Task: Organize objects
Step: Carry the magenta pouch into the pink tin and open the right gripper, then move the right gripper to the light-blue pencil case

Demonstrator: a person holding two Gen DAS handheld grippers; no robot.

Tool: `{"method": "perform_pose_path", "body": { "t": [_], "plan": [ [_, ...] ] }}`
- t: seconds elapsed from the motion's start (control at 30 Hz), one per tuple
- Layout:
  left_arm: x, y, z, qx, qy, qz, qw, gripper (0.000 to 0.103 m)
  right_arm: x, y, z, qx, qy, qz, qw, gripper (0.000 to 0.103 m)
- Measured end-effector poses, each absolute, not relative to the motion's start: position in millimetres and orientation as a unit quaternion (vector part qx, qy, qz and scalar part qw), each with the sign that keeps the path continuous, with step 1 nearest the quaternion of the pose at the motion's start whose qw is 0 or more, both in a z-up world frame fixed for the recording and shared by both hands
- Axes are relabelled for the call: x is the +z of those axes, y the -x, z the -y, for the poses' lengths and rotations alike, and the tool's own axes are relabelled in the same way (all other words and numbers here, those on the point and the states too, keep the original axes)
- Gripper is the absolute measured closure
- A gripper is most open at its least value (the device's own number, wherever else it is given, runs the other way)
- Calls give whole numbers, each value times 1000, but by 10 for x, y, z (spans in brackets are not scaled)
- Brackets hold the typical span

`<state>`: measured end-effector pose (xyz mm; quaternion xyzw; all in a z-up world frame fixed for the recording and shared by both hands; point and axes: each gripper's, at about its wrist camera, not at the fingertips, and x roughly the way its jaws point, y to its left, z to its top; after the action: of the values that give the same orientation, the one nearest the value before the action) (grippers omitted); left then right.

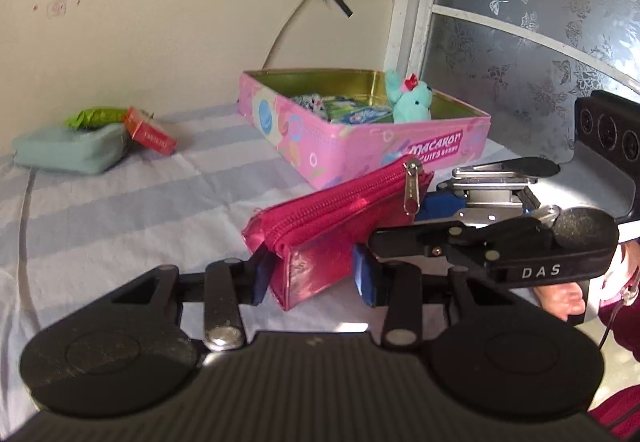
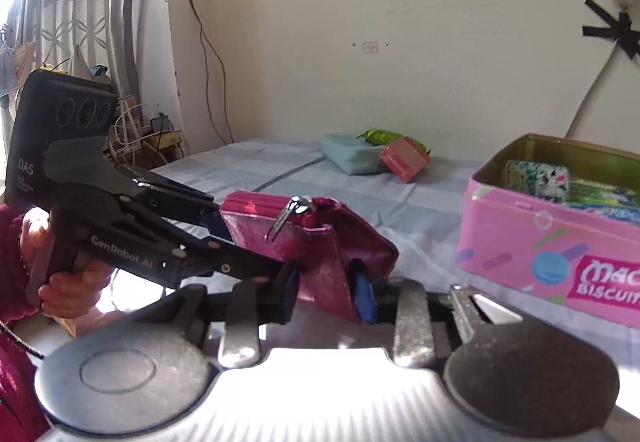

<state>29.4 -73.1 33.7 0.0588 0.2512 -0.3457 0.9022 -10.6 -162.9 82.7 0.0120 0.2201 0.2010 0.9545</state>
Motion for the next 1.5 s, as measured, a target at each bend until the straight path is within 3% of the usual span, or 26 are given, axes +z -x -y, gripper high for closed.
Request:
{"method": "perform_pose_path", "body": {
  "t": [0.3, 0.63, 1.1, 1.5],
  "plan": [
    [792, -746, 1634, -373, -99, -170, 907, 58, 1245, 44, 2070, 42, 23, -121, 992, 74],
    [559, -1302, 2217, -353, -90, -226, 903, 55, 986, -492, 2725, -26, -35, -160, 986, 72],
    [531, -940, 1660, -345, -40, -229, 909, 49, 832, 71, 2677, -50, -142, -112, 982, 69],
    [108, -780, 1245, -294, -62, -297, 907, 48, 633, 50, 2160, -28, -112, -218, 969, 69]
  ]
}}
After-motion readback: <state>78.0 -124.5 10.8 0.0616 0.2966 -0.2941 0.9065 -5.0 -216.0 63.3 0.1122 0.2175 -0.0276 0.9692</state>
